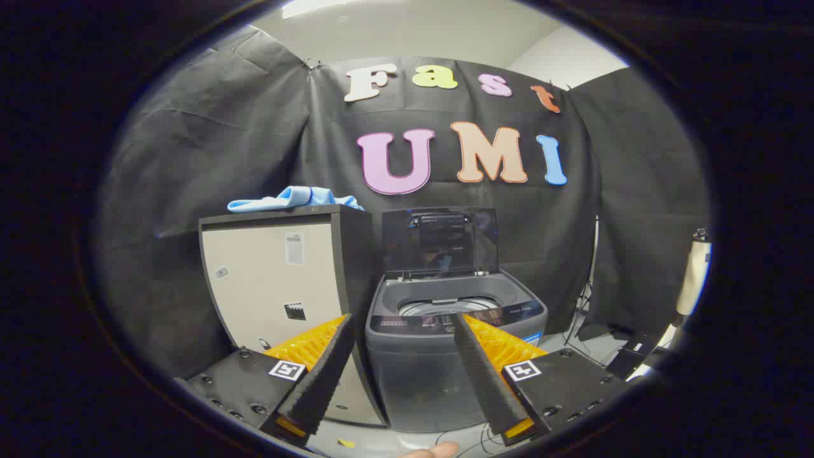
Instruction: Put the clothes into the washing machine and then close the washing machine lid.
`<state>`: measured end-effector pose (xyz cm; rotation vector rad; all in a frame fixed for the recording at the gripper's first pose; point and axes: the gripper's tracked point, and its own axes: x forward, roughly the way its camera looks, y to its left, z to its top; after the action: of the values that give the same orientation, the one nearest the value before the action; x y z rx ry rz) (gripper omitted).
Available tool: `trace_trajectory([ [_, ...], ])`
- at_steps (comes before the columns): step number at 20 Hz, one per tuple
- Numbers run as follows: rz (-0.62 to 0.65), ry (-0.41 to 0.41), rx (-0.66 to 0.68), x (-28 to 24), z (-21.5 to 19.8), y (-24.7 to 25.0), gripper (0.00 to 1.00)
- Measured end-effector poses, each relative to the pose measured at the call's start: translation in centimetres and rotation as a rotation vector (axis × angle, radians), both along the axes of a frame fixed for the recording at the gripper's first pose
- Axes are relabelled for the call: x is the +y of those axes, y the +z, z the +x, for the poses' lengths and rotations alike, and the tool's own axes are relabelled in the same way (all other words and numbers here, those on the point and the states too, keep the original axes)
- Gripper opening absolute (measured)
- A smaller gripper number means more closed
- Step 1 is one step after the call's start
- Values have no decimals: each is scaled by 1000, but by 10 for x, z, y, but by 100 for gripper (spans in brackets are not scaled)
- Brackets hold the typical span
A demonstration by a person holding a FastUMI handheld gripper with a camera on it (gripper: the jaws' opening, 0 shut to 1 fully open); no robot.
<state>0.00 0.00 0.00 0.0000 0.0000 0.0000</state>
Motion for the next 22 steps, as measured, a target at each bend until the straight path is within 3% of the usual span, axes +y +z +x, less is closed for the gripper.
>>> trace_trajectory([
  [17,7,-28,15,1,6,-19,96],
  [22,-9,-78,12,11,18,6,96],
])
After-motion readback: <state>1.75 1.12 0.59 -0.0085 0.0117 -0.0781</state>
